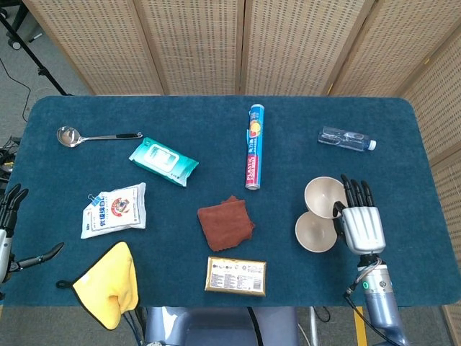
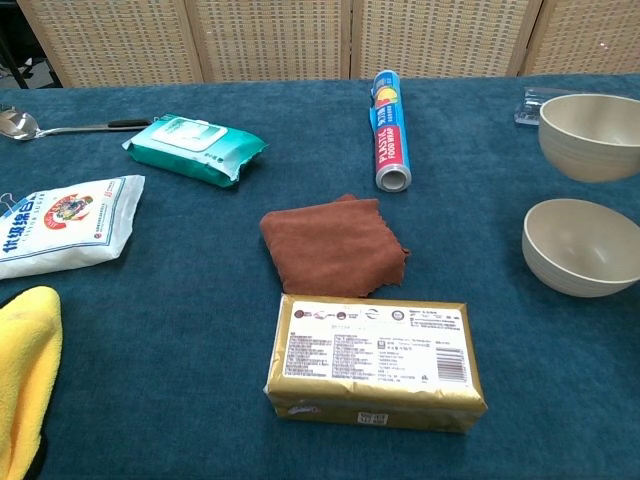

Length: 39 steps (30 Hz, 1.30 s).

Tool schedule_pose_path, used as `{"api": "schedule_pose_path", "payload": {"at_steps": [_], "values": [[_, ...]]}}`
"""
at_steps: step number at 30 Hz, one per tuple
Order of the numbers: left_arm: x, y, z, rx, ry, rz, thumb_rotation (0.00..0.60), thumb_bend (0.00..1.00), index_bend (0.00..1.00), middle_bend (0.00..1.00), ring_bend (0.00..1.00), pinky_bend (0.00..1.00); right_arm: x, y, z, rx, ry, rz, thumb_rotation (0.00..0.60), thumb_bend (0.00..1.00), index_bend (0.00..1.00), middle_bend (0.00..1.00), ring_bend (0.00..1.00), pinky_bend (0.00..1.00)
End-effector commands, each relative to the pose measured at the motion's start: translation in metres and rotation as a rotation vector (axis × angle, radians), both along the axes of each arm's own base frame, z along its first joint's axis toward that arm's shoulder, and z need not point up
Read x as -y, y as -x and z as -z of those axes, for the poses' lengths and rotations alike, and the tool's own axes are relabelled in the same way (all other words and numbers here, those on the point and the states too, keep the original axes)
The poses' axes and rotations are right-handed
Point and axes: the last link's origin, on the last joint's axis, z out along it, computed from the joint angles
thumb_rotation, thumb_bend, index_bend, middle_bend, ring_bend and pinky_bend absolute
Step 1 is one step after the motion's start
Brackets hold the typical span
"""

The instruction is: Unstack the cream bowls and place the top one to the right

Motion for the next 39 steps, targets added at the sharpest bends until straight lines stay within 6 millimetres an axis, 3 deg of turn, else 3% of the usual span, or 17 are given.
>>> {"api": "schedule_pose_path", "payload": {"at_steps": [1, 9, 18, 39], "values": [[0.0, 0.0, 0.001, -0.002, 0.004, -0.001, 0.323, 0.1, 0.0, 0.0, 0.0, 0.0, 0.009, 0.003, -0.004, -0.018, 0.015, 0.009, 0.6, 0.44, 0.57, 0.02, 0.0, 0.0], [-0.001, 0.001, 0.004, -0.009, 0.013, -0.008, 0.324, 0.1, 0.0, 0.0, 0.0, 0.0, 0.034, 0.02, -0.025, -0.048, 0.076, 0.064, 0.6, 0.44, 0.58, 0.02, 0.0, 0.0], [-0.002, 0.001, 0.008, -0.017, 0.024, -0.009, 0.323, 0.1, 0.0, 0.0, 0.0, 0.0, 0.037, 0.049, -0.04, -0.071, 0.112, 0.144, 0.6, 0.44, 0.58, 0.02, 0.0, 0.0], [-0.001, -0.001, 0.009, -0.016, 0.03, -0.006, 0.323, 0.1, 0.0, 0.0, 0.0, 0.0, -0.015, 0.108, -0.046, -0.04, 0.124, 0.309, 0.6, 0.44, 0.58, 0.02, 0.0, 0.0]]}}
